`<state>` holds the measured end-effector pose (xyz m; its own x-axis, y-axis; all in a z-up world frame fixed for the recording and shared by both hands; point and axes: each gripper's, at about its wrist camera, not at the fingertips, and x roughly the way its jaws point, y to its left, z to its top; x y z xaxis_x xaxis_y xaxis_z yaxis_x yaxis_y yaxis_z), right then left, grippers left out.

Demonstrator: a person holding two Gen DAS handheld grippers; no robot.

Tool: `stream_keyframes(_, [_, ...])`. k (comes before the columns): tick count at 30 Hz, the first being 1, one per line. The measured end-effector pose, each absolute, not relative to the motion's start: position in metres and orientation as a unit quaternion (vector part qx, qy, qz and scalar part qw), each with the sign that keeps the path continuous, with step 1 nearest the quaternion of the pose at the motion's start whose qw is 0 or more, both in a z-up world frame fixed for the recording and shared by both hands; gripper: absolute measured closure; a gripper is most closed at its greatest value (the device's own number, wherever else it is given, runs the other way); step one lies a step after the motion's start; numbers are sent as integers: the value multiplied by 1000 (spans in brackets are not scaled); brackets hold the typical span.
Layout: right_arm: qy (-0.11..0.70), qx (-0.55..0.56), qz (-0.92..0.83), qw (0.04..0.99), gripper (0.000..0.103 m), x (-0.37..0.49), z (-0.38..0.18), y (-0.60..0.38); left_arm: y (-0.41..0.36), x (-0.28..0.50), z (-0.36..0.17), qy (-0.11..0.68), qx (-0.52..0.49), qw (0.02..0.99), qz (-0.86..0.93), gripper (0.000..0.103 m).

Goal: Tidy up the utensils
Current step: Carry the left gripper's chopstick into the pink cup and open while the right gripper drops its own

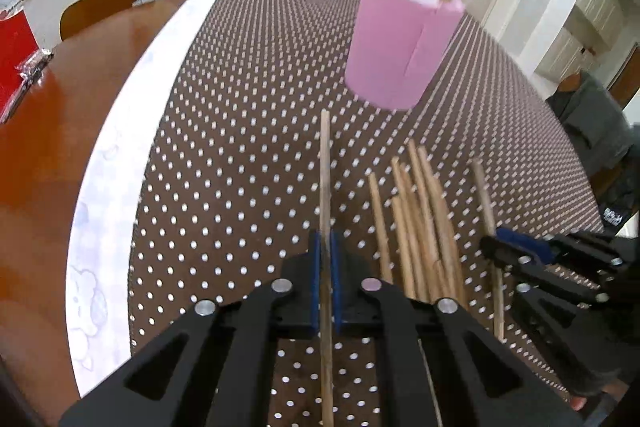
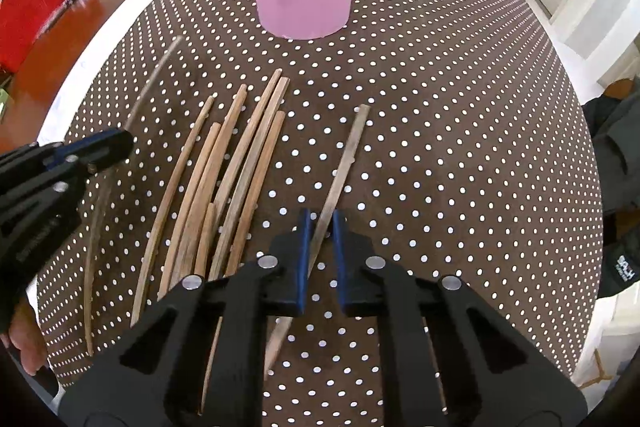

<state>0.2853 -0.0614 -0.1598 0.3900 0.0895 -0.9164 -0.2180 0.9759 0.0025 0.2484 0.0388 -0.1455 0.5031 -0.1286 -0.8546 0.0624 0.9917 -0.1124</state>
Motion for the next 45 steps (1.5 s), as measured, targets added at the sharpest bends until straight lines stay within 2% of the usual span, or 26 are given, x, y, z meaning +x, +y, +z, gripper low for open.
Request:
stream_keyframes(1, [540, -52, 96, 835, 97, 283, -159, -68, 39, 247, -139, 484, -40, 872, -63, 97])
stream_keyframes(10, [468, 23, 136, 873, 97, 269, -124, -116, 34, 225, -84, 357, -84, 922, -123, 98])
stream_keyframes(23, [267, 97, 172, 943, 97, 240, -20, -163, 24, 227, -18, 152, -117, 972, -134, 97])
stream_keyframes(32, [150, 136, 160, 966, 97, 265, 8, -177, 22, 256, 7, 19, -140, 985, -103, 97])
stream_keyframes(39, [53, 149, 130, 979, 97, 285, 20, -170, 2, 293, 1, -34, -113, 991, -65, 97])
stream_keyframes(45, [16, 155, 120, 980, 97, 309, 15, -163, 2, 321, -6, -55, -120, 990, -46, 97])
